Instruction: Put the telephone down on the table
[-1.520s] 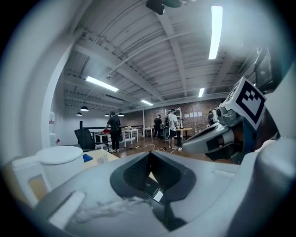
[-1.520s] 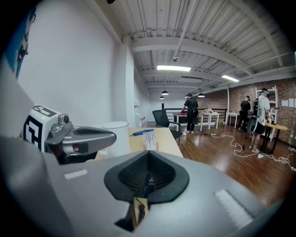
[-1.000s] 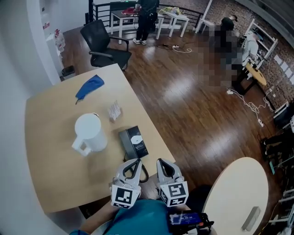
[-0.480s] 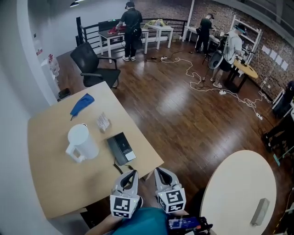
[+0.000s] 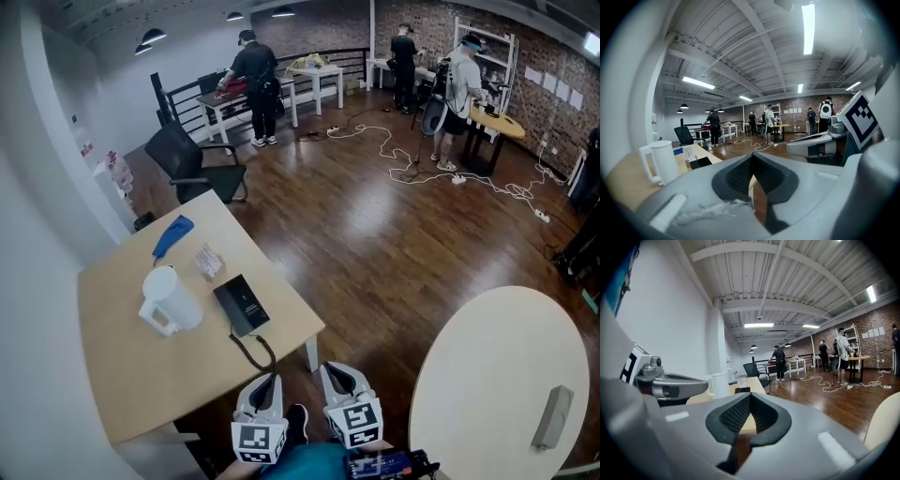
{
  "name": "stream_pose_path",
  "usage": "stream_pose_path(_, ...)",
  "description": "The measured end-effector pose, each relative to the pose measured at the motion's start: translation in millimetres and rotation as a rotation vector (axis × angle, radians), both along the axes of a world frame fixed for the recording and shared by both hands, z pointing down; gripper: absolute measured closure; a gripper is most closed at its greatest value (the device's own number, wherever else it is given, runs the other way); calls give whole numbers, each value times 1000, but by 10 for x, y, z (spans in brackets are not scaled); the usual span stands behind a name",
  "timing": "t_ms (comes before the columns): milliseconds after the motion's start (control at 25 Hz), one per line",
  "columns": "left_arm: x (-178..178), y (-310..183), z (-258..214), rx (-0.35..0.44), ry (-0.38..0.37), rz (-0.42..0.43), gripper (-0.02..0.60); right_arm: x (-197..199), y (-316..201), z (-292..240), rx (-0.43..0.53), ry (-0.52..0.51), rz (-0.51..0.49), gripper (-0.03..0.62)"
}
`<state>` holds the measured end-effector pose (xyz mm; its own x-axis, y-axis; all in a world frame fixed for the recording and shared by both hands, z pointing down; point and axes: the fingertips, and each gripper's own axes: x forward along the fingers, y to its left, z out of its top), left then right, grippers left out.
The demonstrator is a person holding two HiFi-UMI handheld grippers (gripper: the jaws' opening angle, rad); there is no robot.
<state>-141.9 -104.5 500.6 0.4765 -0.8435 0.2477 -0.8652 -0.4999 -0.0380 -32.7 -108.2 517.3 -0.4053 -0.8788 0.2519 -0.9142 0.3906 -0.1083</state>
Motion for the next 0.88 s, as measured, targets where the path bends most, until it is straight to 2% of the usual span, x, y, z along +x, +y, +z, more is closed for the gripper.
stream_pose_path(240,55,482,11,-6,-34,-44,569,134,387,23,-4,-30,-15,602)
stream_pose_path(400,37,626,-41,14,-28,-79,568,146,519,-61,25,-21,-29,602)
stream_pose_path(560,8,726,-65,18,-15,-78,568,104,623,-130,44,0,-30,602)
stream_pose_path(880,-390,864,-3,18,-11,-92,568,-342,825,-110,27,27,-55,602)
